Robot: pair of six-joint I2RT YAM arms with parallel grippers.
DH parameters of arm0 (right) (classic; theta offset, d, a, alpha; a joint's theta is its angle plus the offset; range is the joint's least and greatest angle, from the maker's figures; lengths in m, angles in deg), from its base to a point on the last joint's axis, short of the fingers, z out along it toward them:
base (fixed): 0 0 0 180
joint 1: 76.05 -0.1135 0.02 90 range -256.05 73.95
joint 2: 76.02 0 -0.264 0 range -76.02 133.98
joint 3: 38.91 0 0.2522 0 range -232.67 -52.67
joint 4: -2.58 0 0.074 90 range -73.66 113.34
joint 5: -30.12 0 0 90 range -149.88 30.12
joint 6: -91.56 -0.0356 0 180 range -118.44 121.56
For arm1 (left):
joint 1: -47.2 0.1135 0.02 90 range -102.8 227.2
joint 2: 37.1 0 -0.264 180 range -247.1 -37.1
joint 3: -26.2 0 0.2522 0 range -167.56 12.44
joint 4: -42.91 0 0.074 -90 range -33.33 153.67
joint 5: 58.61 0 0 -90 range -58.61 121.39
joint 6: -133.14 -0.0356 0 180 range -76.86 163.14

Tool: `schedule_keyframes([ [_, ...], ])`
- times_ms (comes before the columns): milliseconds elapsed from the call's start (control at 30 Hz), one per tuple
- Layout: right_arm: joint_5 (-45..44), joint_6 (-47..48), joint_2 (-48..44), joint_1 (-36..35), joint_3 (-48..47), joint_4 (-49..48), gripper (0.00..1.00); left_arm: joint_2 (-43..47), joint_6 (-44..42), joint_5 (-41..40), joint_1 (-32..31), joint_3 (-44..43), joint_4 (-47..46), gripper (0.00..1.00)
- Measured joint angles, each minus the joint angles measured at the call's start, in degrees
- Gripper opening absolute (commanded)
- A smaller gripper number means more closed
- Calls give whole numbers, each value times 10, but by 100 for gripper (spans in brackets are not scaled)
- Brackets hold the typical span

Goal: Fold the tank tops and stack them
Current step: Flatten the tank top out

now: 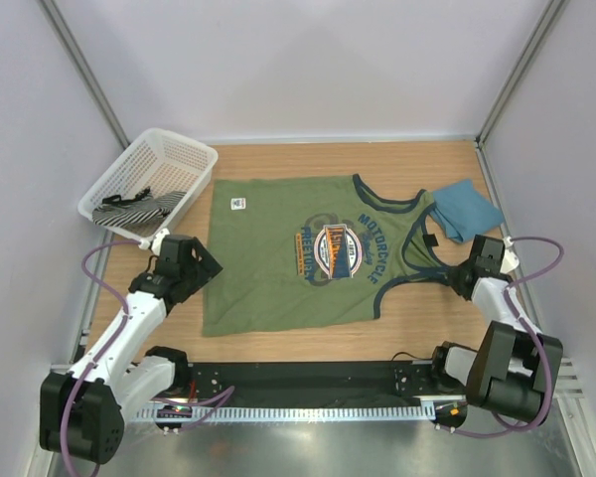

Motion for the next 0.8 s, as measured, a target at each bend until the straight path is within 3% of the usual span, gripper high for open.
schedule_keyframes([
  [267, -87, -26, -86, 2, -4, 36, 5, -4, 2, 0, 5, -1, 21, 84],
  [300, -93, -29, -96, 2, -7, 41, 11, -5, 5, -1, 7, -3, 29, 86],
  [333, -99, -33, -107, 3, -10, 46, 28, -6, 8, -3, 8, -5, 37, 89],
  [367, -101, -36, -118, 4, -14, 49, 64, -7, 12, -9, 9, -11, 51, 91],
  [400, -101, -36, -129, 4, -15, 50, 72, -7, 16, -16, 9, -18, 67, 91],
  [533, -91, -19, -150, 4, -23, 50, 72, -9, 28, -31, 10, -55, 108, 91],
  [667, -36, 9, -122, 3, -42, 36, 56, -28, 28, -31, 10, -78, 114, 90],
  [800, 35, 35, -35, -23, -98, 18, 49, -61, 13, -18, 10, -90, 99, 86],
])
